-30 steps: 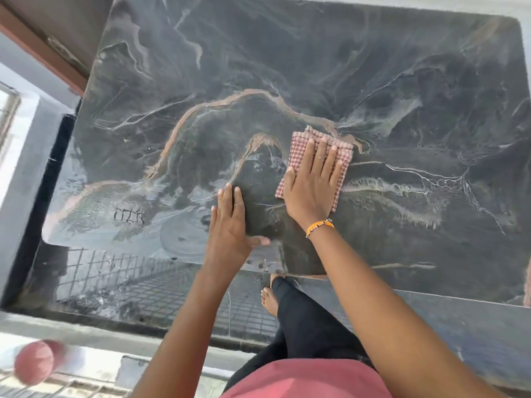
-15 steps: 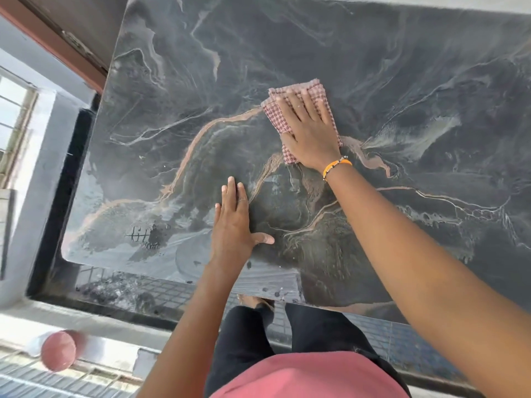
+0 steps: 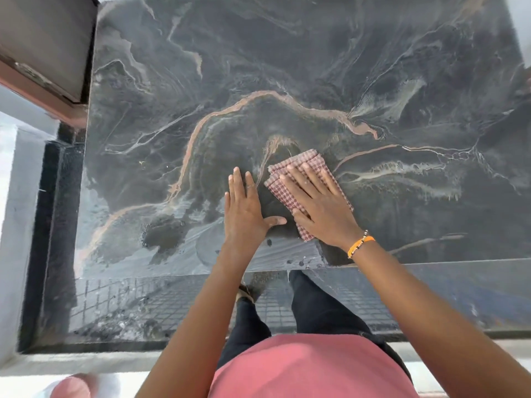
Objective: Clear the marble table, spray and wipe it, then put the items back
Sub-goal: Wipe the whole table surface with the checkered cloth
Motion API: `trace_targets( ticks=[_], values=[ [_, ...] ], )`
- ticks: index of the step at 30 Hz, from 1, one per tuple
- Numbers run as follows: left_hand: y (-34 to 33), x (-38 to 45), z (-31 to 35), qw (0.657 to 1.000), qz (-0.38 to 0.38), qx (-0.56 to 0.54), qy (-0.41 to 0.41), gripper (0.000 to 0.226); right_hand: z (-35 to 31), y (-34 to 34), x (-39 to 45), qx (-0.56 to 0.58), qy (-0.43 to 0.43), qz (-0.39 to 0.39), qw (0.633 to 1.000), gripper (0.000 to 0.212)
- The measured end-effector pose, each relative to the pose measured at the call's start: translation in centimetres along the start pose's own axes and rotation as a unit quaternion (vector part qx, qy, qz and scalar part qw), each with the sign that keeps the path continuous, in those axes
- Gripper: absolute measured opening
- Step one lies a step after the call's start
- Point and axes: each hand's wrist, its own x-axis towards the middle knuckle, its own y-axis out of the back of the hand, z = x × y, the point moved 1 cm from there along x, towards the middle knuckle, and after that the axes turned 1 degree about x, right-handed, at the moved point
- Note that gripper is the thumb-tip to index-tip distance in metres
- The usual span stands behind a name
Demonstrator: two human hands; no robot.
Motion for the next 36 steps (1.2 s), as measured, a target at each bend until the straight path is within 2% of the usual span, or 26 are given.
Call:
trace_targets(
  ticks=[3, 7, 11, 13, 20, 27, 32, 36],
  values=[
    [-0.1, -1.3, -1.3, 0.999, -0.027, 0.001, -0.046, 0.117, -1.6, -0.9, -3.1, 0.016, -0.055, 0.010, 0.998, 0.065],
    [-0.4, -3.7, -3.6, 0.991, -0.067, 0.064, -0.092, 0.128, -4.9, -2.2, -6.6, 0.039, -0.160, 0.041, 0.986, 0.065],
    [-0.5, -5.3, -6.2, 0.993, -0.056, 0.062, -0.088, 0.128, -10.3, -3.2, -6.5, 0.073, -0.306, 0.067, 0.947, 0.066],
    [-0.1, -5.5, -7.3, 0.994, -0.041, 0.056, -0.078, 0.129, -12.2, -3.4, -5.1, 0.082, -0.335, 0.070, 0.936, 0.066],
    [2.1, -3.8, -9.3, 0.998, -0.005, 0.046, -0.032, 0.126, -12.8, -2.0, 2.7, 0.109, -0.330, 0.079, 0.934, 0.067],
    [3.2, -2.5, -10.0, 0.998, -0.022, 0.059, 0.003, 0.120, -8.6, 0.6, 13.7, 0.119, -0.290, 0.083, 0.946, 0.065],
    [3.1, -2.5, -9.9, 0.999, -0.002, 0.045, 0.013, 0.118, -5.9, 2.2, 18.5, 0.085, -0.183, 0.070, 0.977, 0.061],
    [3.2, -2.5, -9.7, 0.999, 0.002, 0.037, 0.016, 0.119, -6.1, 2.4, 17.2, 0.059, -0.054, 0.035, 0.996, 0.060]
  ],
)
